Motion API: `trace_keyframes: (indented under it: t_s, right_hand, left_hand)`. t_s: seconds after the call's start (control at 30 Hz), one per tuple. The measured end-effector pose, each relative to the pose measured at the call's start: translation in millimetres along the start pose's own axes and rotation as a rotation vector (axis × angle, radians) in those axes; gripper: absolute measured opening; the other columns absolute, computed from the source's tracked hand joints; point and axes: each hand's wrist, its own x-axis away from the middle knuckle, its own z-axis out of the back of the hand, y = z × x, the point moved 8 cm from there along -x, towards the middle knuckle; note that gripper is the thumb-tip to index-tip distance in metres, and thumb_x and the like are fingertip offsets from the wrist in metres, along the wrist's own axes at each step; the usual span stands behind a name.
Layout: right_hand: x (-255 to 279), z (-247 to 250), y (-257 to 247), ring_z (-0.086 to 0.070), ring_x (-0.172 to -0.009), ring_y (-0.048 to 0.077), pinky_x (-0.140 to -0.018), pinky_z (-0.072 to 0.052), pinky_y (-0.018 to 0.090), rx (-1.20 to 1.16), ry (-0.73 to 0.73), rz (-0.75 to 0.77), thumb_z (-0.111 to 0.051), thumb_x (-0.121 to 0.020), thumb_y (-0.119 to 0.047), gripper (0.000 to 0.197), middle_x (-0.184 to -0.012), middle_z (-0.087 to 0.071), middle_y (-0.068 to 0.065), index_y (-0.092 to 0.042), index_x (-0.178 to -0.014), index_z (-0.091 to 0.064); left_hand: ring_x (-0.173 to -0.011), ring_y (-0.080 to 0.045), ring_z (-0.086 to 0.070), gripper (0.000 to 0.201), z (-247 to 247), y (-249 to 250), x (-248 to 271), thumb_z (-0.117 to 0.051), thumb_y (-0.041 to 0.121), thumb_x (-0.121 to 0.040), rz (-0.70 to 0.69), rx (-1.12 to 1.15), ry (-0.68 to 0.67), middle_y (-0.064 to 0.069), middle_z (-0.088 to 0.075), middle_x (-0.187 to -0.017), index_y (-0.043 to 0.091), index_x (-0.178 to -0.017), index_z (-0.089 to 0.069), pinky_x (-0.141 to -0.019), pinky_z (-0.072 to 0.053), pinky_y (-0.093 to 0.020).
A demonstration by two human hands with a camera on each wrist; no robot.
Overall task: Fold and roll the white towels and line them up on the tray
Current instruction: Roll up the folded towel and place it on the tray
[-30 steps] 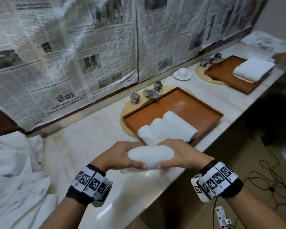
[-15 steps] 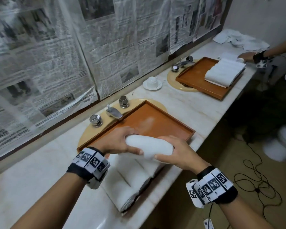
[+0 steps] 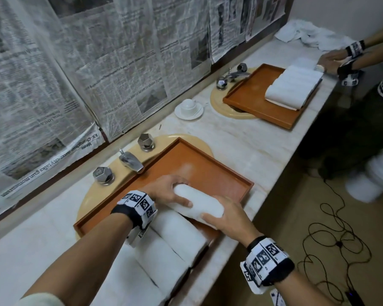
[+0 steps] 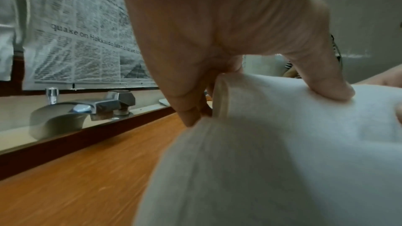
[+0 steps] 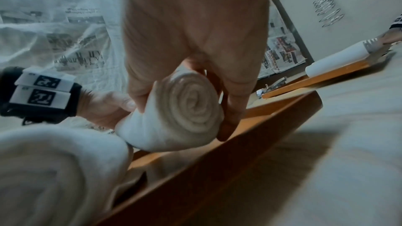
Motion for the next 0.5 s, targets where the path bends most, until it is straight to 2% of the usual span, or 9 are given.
trace_keyframes:
  t_s: [0.07, 0.13, 0.23, 0.33, 0.5]
  right_hand:
    - [2, -8, 3, -0.057, -0.094, 0.012, -0.083, -0.052, 0.04, 0.022, -0.009, -0.012, -0.066, -0.072, -0.063, 0.053, -0.1, -0.06, -0.01, -0.029, -0.112, -0.06]
    - [5, -16, 4, -0.056, -0.094, 0.013, -0.088, -0.05, 0.042, 0.057, -0.027, -0.025, -0.062, -0.074, -0.067, 0.051, -0.099, -0.059, -0.011, -0.03, -0.109, -0.059]
    - [11, -22, -2, -0.056, -0.096, 0.012, -0.095, -0.045, 0.04, 0.136, -0.025, -0.013, -0.056, -0.075, -0.071, 0.058, -0.103, -0.059, -0.012, -0.029, -0.115, -0.058]
    - [15, -25, -4, -0.056, -0.1, 0.013, -0.093, -0.048, 0.04, 0.121, -0.056, -0.043, -0.056, -0.075, -0.074, 0.065, -0.106, -0.058, -0.011, -0.029, -0.121, -0.056]
    - [16, -23, -6, -0.057, -0.098, 0.011, -0.088, -0.052, 0.039, 0.139, -0.127, -0.04, -0.055, -0.074, -0.076, 0.064, -0.105, -0.058, -0.011, -0.029, -0.118, -0.057]
  left_hand:
    - [-0.112, -0.013, -0.056, 0.068, -7, -2, -6, -0.087, 0.045, -0.073, 0.016, 0.004, -0.058, 0.009, -0.055, -0.129, 0.029, -0.132, -0.059, -0.096, -0.047, -0.027]
    - [-0.114, -0.015, -0.056, 0.066, -11, -6, -9, -0.087, 0.044, -0.072, 0.033, 0.014, -0.094, 0.008, -0.054, -0.132, 0.03, -0.131, -0.06, -0.101, -0.047, -0.032]
    - [-0.119, -0.016, -0.053, 0.067, -15, -9, -11, -0.086, 0.042, -0.073, 0.043, 0.029, -0.117, 0.01, -0.051, -0.134, 0.032, -0.134, -0.059, -0.103, -0.044, -0.033]
    - [-0.122, -0.015, -0.052, 0.064, -14, -13, -10, -0.082, 0.04, -0.078, 0.032, 0.064, -0.097, 0.009, -0.051, -0.136, 0.031, -0.136, -0.057, -0.103, -0.04, -0.03]
    - [-0.118, -0.017, -0.054, 0.064, -13, -15, 4, -0.071, 0.044, -0.089, 0.019, 0.032, -0.099, 0.004, -0.055, -0.135, 0.03, -0.145, -0.046, -0.102, -0.042, -0.032]
